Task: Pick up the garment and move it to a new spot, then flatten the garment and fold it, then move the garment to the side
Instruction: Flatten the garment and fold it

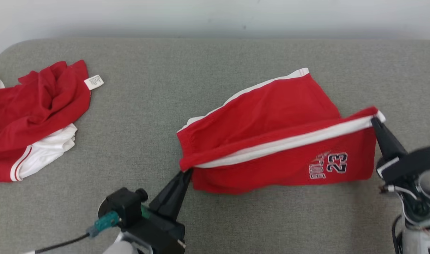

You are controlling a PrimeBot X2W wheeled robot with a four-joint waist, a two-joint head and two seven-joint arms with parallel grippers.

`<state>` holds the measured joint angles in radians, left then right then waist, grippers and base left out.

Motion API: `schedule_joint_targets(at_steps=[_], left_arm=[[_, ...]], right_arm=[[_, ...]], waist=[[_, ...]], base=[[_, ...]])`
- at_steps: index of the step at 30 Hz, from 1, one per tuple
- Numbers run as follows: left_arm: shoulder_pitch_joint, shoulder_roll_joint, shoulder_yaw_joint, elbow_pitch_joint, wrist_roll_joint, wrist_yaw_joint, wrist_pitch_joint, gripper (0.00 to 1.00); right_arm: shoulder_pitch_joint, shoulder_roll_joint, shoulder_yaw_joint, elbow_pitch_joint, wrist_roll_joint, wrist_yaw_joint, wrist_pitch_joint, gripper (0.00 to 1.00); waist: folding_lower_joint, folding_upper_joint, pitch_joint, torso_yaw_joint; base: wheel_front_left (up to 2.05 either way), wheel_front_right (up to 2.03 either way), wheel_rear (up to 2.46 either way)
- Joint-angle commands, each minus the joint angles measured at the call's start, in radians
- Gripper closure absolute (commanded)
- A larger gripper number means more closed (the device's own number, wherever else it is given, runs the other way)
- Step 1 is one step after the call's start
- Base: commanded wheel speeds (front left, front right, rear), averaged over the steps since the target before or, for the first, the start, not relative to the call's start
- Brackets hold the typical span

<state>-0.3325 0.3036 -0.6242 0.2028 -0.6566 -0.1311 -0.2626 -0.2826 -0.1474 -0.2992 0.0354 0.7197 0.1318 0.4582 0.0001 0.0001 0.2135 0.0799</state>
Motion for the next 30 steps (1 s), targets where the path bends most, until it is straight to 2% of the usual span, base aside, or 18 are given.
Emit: schedule_joint_targets(at_steps=[1, 9, 10, 17, 25, 26, 27, 28, 29, 30], left_arm=[[-0.040, -0.010, 0.003, 0.021, -0.012, 0.002, -0.003, 1.00], [-0.185, -0.026, -0.020, 0.126, -0.048, 0.001, -0.003, 1.00], [-0.185, -0.026, -0.020, 0.126, -0.048, 0.001, -0.003, 1.00], [-0.299, -0.054, -0.029, 0.208, -0.046, 0.001, -0.003, 1.00], [-0.372, -0.077, -0.018, 0.280, -0.013, 0.001, -0.003, 1.00], [-0.378, -0.081, -0.013, 0.287, -0.008, 0.001, -0.003, 1.00], [-0.382, -0.085, -0.007, 0.293, 0.000, 0.001, -0.003, 0.96], [-0.385, -0.087, -0.004, 0.298, 0.014, 0.001, -0.003, 0.20], [-0.386, -0.091, 0.000, 0.301, 0.027, 0.001, -0.003, 0.00], [-0.384, -0.096, 0.007, 0.303, 0.035, 0.001, -0.003, 0.00]], right_arm=[[-0.066, -0.016, 0.018, 0.047, -0.019, -0.002, -0.005, 1.00], [-0.367, -0.069, 0.103, 0.339, -0.095, -0.002, -0.075, 1.00], [-0.367, -0.069, 0.103, 0.339, -0.095, -0.002, -0.075, 1.00], [-0.569, -0.100, 0.168, 0.584, -0.167, -0.002, -0.165, 1.00], [-0.728, -0.107, 0.232, 0.797, -0.208, -0.002, -0.262, 1.00], [-0.741, -0.109, 0.243, 0.815, -0.209, -0.002, -0.275, 0.83], [-0.751, -0.111, 0.250, 0.830, -0.207, -0.002, -0.289, 0.29], [-0.757, -0.109, 0.258, 0.846, -0.201, -0.002, -0.300, 0.00], [-0.760, -0.106, 0.267, 0.861, -0.195, -0.002, -0.310, 0.00], [-0.764, -0.107, 0.276, 0.870, -0.188, -0.002, -0.318, 0.00]], waist=[[-0.0001, -0.0001, 0.025, 0.018], [-0.0001, -0.0001, 0.087, 0.040], [-0.0001, -0.0001, 0.087, 0.040], [-0.0001, -0.0001, 0.149, 0.064], [-0.0001, -0.0001, 0.204, 0.067], [-0.0001, -0.0001, 0.206, 0.068], [-0.0001, -0.0001, 0.208, 0.068], [-0.0001, -0.0001, 0.207, 0.067], [-0.0001, -0.0001, 0.204, 0.065], [-0.0001, -0.0001, 0.201, 0.063]], base=[[0.00, 0.00, 0.00], [0.00, 0.00, 0.00], [0.00, 0.00, 0.00], [0.00, 0.00, 0.00], [0.00, 0.00, 0.00], [0.00, 0.00, 0.00], [0.00, 0.00, 0.00], [0.00, 0.00, 0.00], [0.00, 0.00, 0.00], [0.00, 0.00, 0.00]])
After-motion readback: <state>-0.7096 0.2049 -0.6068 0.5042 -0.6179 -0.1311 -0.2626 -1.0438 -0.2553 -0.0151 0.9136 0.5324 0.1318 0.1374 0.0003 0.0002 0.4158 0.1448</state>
